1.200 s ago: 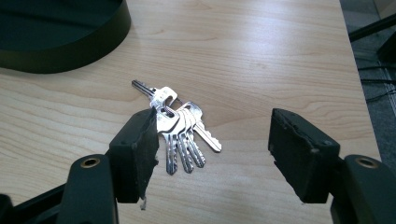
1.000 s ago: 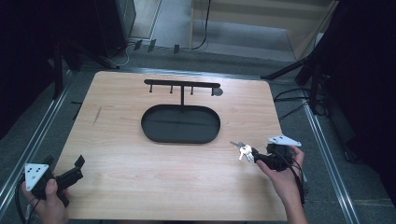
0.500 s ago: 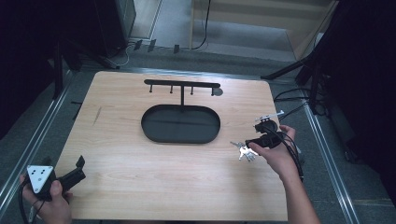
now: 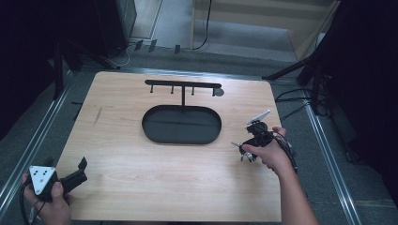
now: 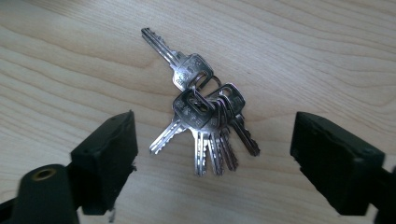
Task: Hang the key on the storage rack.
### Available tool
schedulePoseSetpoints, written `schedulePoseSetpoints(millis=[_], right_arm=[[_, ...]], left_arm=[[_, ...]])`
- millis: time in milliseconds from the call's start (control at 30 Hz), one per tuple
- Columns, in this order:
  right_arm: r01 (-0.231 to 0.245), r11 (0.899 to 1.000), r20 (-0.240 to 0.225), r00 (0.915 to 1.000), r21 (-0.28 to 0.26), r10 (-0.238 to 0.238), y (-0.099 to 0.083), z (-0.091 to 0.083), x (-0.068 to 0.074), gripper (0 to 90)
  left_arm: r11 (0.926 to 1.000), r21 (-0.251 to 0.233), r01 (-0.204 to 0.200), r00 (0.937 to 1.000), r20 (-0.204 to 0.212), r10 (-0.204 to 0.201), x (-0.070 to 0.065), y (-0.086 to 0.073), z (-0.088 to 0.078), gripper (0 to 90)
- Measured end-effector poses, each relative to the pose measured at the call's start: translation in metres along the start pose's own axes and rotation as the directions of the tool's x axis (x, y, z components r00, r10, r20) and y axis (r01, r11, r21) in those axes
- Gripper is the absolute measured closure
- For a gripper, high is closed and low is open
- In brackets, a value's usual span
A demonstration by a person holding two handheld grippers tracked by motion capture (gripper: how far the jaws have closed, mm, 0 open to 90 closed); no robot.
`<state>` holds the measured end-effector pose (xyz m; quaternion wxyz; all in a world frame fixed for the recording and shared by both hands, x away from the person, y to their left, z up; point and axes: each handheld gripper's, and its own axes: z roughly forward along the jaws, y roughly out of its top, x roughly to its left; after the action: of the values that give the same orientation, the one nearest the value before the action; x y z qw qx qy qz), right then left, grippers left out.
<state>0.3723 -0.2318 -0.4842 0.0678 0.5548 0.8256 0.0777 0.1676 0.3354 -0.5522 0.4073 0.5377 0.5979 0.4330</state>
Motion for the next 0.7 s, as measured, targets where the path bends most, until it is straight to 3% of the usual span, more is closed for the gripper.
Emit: schedulePoseSetpoints(millis=[100, 267, 467, 500, 567, 600, 633, 667, 700], right_arm=[[0.012, 1.0, 0.016, 0.9998, 0.012, -0.012, 0.002, 0.009, 0.003, 12.9], [0.028, 1.0, 0.012, 0.9995, -0.003, -0.028, 0.002, 0.02, 0.004, 12.6], [0.029, 1.0, 0.015, 0.9995, -0.006, -0.029, -0.005, 0.026, -0.004, 15.0], [0.035, 0.999, -0.005, 0.9994, -0.009, -0.035, -0.009, 0.028, -0.007, 20.8], [0.037, 0.999, -0.012, 0.9992, -0.017, -0.037, -0.011, 0.027, -0.008, 23.4], [0.054, 0.997, -0.016, 0.9984, -0.048, -0.055, -0.015, 0.024, -0.011, 35.6], [0.062, 0.996, -0.018, 0.9978, -0.057, -0.063, -0.017, 0.023, -0.012, 41.5], [0.062, 0.996, -0.018, 0.9978, -0.057, -0.063, -0.017, 0.023, -0.012, 41.5], [0.064, 0.995, -0.018, 0.9977, -0.071, -0.066, -0.021, 0.02, -0.014, 58.0]], left_arm=[[0.9998, 0.015, 0.013, 0.9998, -0.016, -0.012, 0.0, 0.001, 0.002, 0.4], [0.9998, 0.019, -0.001, 0.9999, -0.015, 0.001, -0.001, 0.001, 0.002, 0.4], [0.9998, 0.018, 0.002, 0.9999, -0.015, -0.002, 0.0, 0.001, 0.003, 0.4], [0.9998, 0.017, 0.0, 0.9999, -0.015, 0.0, -0.001, 0.001, 0.003, 0.4], [0.9999, 0.016, -0.002, 0.9999, -0.015, 0.002, -0.001, 0.001, 0.003, 0.5], [0.9999, 0.016, -0.003, 0.9999, -0.015, 0.003, -0.001, 0.001, 0.003, 0.4], [0.9999, 0.014, -0.004, 0.9999, -0.015, 0.004, -0.001, 0.001, 0.002, 0.4], [0.9999, 0.014, -0.004, 0.9999, -0.015, 0.004, -0.001, 0.001, 0.002, 0.4], [0.9999, 0.013, -0.002, 0.9999, -0.015, 0.002, -0.001, 0.001, 0.002, 0.4]])
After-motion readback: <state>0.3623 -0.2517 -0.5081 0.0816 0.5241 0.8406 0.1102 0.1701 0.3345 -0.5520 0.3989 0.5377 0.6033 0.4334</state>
